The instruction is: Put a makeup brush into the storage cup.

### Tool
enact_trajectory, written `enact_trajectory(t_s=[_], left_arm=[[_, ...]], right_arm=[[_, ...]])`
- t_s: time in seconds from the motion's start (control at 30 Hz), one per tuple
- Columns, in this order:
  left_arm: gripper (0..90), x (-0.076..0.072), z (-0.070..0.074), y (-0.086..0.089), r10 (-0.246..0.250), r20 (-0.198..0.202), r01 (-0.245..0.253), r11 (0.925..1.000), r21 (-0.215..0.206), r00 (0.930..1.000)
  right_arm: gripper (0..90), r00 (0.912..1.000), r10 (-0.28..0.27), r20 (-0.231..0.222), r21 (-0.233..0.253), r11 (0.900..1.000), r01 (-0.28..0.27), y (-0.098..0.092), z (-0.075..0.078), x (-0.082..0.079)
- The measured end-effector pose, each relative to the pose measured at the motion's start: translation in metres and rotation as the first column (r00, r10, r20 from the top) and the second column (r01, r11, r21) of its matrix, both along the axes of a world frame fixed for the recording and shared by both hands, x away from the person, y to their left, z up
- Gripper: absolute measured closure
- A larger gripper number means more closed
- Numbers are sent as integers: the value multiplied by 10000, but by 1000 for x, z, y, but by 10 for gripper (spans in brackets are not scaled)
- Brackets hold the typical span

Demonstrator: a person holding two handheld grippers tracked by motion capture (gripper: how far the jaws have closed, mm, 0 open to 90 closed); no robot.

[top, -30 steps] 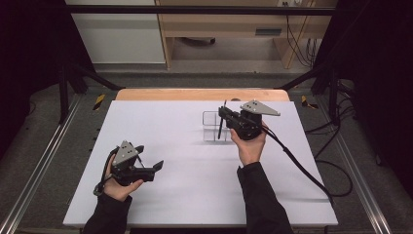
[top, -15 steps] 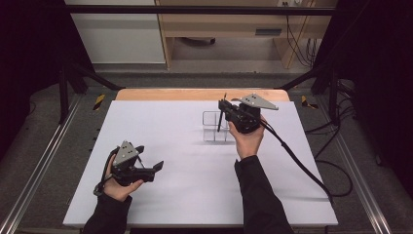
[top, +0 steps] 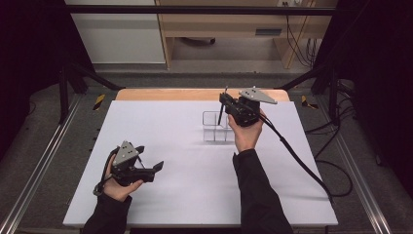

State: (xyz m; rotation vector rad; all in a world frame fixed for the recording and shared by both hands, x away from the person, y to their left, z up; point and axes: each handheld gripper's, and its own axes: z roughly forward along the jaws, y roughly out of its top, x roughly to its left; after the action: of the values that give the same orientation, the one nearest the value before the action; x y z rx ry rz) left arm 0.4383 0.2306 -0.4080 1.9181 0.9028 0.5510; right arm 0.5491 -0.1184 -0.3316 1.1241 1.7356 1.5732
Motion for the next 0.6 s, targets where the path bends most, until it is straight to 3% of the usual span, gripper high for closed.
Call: enact_trajectory(t_s=[0.6], left_arm=[[110,0,0,1,33,33,-33,10000,-2,10000]], right_arm=[[841,9987,-499,-60,-177,9986,498,3,-6,15]])
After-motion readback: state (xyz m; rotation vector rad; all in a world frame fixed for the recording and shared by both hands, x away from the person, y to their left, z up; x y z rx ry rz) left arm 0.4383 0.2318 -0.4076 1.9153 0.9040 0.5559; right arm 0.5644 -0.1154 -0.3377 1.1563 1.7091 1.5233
